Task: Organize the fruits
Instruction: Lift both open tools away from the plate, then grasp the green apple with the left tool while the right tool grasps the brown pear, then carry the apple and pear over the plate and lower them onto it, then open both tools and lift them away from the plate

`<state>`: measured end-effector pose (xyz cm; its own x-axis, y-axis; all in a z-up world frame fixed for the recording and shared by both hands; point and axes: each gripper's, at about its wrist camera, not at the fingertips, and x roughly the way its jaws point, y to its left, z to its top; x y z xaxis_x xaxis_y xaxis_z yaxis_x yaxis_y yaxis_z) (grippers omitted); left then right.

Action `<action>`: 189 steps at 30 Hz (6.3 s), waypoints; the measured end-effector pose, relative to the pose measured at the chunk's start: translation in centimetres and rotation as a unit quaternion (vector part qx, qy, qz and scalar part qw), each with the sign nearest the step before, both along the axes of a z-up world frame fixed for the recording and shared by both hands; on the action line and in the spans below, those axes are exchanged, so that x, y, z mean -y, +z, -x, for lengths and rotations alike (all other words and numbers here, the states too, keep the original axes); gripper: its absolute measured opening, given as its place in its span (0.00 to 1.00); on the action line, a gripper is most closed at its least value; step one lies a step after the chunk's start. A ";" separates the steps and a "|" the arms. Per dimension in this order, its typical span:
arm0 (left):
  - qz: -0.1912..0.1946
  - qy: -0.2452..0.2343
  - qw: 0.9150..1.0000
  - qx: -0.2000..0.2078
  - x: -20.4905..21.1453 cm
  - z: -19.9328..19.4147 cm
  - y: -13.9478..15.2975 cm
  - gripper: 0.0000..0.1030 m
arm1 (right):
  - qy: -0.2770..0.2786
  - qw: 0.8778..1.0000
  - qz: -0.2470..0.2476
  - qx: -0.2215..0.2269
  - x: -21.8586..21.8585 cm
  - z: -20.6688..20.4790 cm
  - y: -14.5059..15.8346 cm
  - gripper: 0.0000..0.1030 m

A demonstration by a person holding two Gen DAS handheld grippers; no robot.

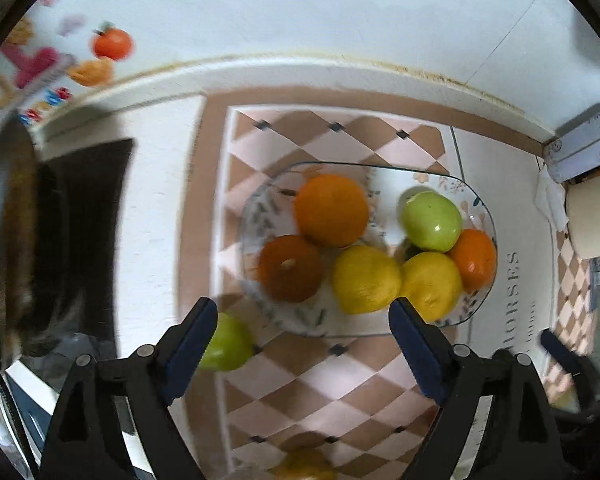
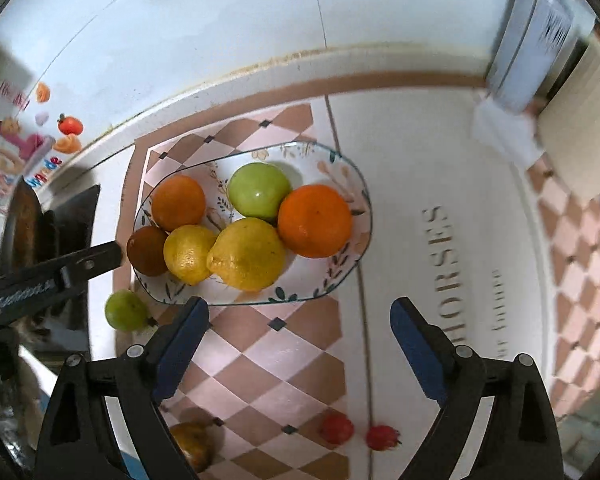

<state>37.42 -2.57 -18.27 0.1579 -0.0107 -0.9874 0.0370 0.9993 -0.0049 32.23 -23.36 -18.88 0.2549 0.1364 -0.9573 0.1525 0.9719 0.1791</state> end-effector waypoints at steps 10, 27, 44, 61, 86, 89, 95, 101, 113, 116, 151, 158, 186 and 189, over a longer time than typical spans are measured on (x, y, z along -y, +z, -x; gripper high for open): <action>-0.025 -0.018 0.995 0.098 -1.9 7.4 5.5 0.85 | -0.010 0.997 0.063 0.053 -2.2 5.8 5.5 0.92; -0.009 -0.037 0.978 0.207 -0.9 16.7 14.1 0.85 | -0.004 0.985 0.090 0.150 -1.9 14.1 15.7 0.92; -0.013 -0.032 0.972 0.232 -0.7 19.7 15.9 0.85 | 0.004 0.982 0.070 0.174 -1.4 16.3 17.7 0.92; -0.138 0.030 0.982 0.129 -6.4 16.8 6.3 0.96 | 0.105 0.989 -0.083 -0.060 -9.0 10.3 0.4 0.95; -0.039 0.081 0.996 -0.020 -10.1 5.5 -3.2 0.96 | 0.102 0.983 -0.080 -0.130 -8.5 6.7 -9.2 0.68; -0.035 0.067 0.996 -0.043 -9.3 2.9 -5.1 0.96 | 0.084 0.985 -0.079 -0.126 -6.9 5.9 -9.0 0.68; -0.037 0.017 0.996 -0.073 -7.3 0.5 -8.6 0.82 | 0.063 0.986 -0.084 -0.129 -5.7 5.7 -9.5 0.68; -0.022 0.000 0.997 -0.074 -6.0 1.2 -9.4 0.56 | 0.062 0.984 -0.094 -0.137 -4.1 5.5 -9.6 0.68; 0.015 -0.012 0.997 -0.081 -1.9 9.4 -10.2 0.56 | 0.078 0.978 -0.112 -0.158 -2.3 5.9 -10.8 0.69; 0.009 -0.015 0.997 -0.076 -1.8 9.5 -10.2 0.56 | 0.076 0.980 -0.108 -0.151 -2.3 6.0 -10.5 0.69; 0.027 -0.070 0.994 -0.085 6.6 -7.9 -6.0 0.56 | -0.007 0.998 -0.067 -0.019 6.3 -13.0 -4.6 0.68; 0.043 -0.060 0.993 -0.089 6.8 -8.3 -6.1 0.58 | 0.015 0.994 -0.095 -0.052 5.3 -14.7 -8.0 0.69; -0.024 0.026 0.999 0.023 -0.4 -3.1 -1.1 0.93 | 0.061 0.996 0.060 -0.027 1.7 -7.5 -2.3 0.94; -0.028 0.024 0.999 0.037 -0.3 -1.7 -0.3 0.93 | 0.055 0.997 0.056 -0.024 1.5 -6.0 -1.6 0.94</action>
<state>39.11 -2.23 -18.52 0.2293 0.0545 -0.9718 -0.0128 0.9985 0.0530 38.26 -24.83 -20.50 0.1988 0.0527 -0.9786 0.0498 0.9967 0.0638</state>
